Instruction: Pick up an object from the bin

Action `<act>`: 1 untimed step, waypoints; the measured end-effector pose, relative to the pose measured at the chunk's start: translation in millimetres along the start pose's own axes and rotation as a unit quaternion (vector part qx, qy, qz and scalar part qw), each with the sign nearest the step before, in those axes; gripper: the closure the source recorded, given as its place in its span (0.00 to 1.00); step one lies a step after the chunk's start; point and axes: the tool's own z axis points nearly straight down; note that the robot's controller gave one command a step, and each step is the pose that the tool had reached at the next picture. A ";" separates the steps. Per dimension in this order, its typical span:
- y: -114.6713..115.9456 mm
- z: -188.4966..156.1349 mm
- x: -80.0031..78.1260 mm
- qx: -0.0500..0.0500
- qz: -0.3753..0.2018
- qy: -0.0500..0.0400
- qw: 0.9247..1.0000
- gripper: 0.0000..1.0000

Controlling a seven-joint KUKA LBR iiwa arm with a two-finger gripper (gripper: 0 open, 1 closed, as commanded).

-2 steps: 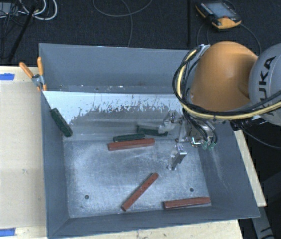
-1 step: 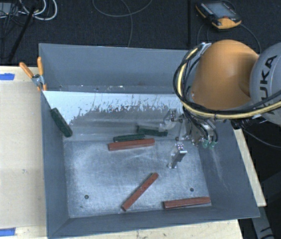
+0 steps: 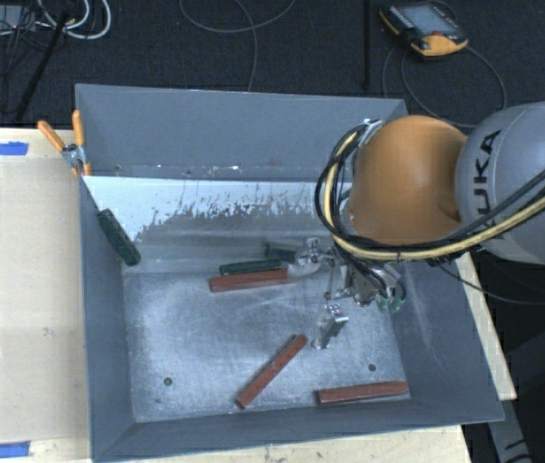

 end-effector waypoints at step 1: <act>21.7 23.9 3.7 0.000 -0.152 0.002 0.988 0.00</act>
Offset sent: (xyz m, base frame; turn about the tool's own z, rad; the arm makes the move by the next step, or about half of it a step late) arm -0.0259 0.0236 -0.0344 -0.4384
